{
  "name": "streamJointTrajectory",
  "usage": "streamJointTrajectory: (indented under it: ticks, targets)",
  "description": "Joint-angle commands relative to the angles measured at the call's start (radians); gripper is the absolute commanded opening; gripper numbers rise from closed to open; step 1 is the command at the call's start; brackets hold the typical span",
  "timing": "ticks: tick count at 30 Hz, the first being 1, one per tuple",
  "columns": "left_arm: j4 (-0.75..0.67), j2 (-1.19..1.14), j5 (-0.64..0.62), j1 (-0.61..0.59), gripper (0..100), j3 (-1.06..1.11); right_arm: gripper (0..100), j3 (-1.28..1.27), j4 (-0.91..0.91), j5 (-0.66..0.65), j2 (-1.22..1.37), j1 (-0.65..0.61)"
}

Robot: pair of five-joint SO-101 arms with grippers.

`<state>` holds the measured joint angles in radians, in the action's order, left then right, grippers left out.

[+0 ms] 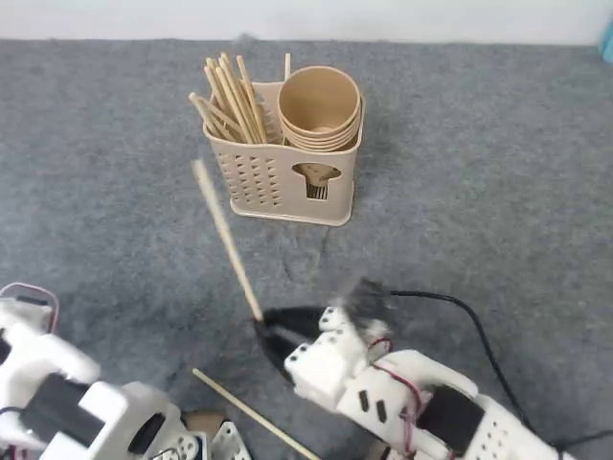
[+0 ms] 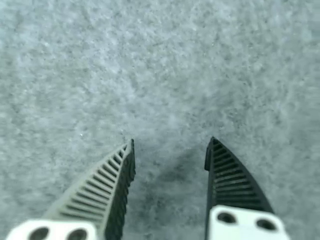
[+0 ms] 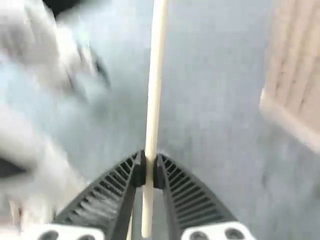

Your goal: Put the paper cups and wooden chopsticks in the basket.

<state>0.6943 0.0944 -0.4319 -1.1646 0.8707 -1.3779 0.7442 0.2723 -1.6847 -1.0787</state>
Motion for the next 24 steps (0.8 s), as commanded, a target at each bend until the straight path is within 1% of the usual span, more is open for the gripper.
streamJointTrajectory:
  ticks: [1,3,6,10,14,20,24]
  targets:
    - [-0.014,0.011,-0.008,0.018,21,-0.012,0.7,-0.086,-0.265,-0.095,-0.143,0.087]
    - [-0.014,0.009,-0.006,0.025,21,-0.012,0.7,-0.126,-0.424,-0.126,-0.101,0.151]
    - [-0.014,0.009,-0.006,0.025,21,-0.012,0.7,-0.169,-0.711,-0.161,-0.016,0.236]
    - [-0.014,0.008,-0.006,0.026,21,-0.012,0.8,-0.155,-0.993,-0.292,0.131,0.252]
    - [-0.014,0.008,-0.006,0.026,21,-0.012,0.8,-0.066,-1.142,-0.402,0.323,0.255]
    - [-0.014,0.008,-0.006,0.026,21,-0.012,0.8,0.152,-1.314,-0.480,0.694,0.257]
    - [-0.014,0.008,-0.006,0.026,21,-0.012,0.8,0.318,-1.445,-0.493,0.972,0.272]
